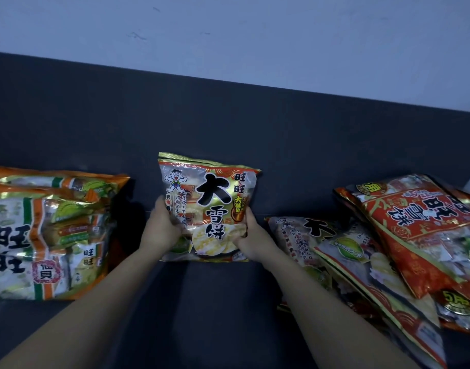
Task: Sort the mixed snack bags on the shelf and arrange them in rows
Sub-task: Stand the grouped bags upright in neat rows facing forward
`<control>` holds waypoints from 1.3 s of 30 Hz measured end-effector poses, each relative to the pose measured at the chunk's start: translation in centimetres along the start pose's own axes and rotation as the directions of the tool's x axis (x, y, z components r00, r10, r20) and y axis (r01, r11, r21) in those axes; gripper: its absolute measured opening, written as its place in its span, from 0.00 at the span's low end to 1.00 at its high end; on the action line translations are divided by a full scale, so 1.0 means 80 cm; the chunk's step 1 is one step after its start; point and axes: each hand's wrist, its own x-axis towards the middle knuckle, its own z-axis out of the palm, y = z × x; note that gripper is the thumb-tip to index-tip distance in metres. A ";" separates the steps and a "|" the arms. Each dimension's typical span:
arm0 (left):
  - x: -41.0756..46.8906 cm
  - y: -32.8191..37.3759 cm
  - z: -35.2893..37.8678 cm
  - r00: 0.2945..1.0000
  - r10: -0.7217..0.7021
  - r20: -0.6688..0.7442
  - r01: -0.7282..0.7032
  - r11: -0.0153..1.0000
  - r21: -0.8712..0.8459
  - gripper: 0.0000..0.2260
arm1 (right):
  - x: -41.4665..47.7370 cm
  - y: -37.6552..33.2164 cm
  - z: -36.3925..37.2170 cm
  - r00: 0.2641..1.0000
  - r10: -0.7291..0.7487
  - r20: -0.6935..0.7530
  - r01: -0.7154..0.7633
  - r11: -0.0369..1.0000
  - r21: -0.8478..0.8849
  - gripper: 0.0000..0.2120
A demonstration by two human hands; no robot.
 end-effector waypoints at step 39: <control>-0.079 0.185 0.088 0.784 0.023 0.621 0.135 0.969 -0.205 0.07 | -0.103 0.173 -0.182 0.886 0.025 -0.462 -0.293 0.803 -0.519 0.30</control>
